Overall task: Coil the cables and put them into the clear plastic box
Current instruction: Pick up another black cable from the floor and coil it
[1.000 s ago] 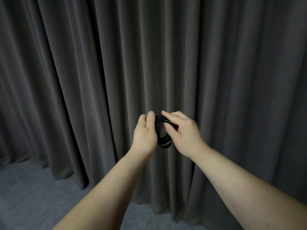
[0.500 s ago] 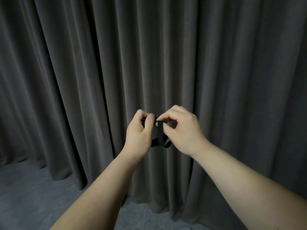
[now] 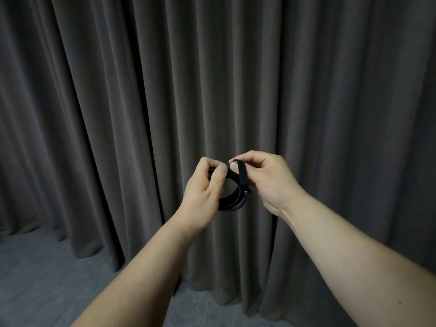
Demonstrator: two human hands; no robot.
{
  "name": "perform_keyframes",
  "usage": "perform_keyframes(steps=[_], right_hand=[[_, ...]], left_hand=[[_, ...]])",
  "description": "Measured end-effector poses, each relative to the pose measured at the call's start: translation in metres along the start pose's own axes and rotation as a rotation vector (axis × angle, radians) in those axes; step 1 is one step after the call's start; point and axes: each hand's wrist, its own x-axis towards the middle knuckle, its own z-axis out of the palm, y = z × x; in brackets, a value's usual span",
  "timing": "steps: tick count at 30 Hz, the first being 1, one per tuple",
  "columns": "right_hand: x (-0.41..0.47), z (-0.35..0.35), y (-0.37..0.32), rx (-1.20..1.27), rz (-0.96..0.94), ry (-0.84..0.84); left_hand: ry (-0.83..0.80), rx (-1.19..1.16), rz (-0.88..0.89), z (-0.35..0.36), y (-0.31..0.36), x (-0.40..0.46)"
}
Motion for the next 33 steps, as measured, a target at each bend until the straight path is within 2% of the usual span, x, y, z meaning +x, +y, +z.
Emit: perform_keyframes(steps=[7,14,21,26,33], right_hand=[[0.002,-0.002,-0.009,0.116,0.204,-0.082],[0.006,-0.006,-0.017,0.166,0.261,-0.031],[0.008,-0.007,-0.013,0.144,0.340,0.017],[0.010,-0.011,-0.013,0.228,0.240,0.066],[0.009,-0.018,-0.010,0.226,0.141,0.005]], left_hand=[[-0.052,0.045,0.006,-0.002,-0.002,0.002],[-0.137,-0.036,0.014,0.004,-0.002,-0.001],[-0.099,-0.125,0.037,0.005,0.001,0.002],[-0.101,0.034,0.017,0.001,-0.003,0.002],[0.009,0.159,-0.068,0.000,-0.007,0.002]])
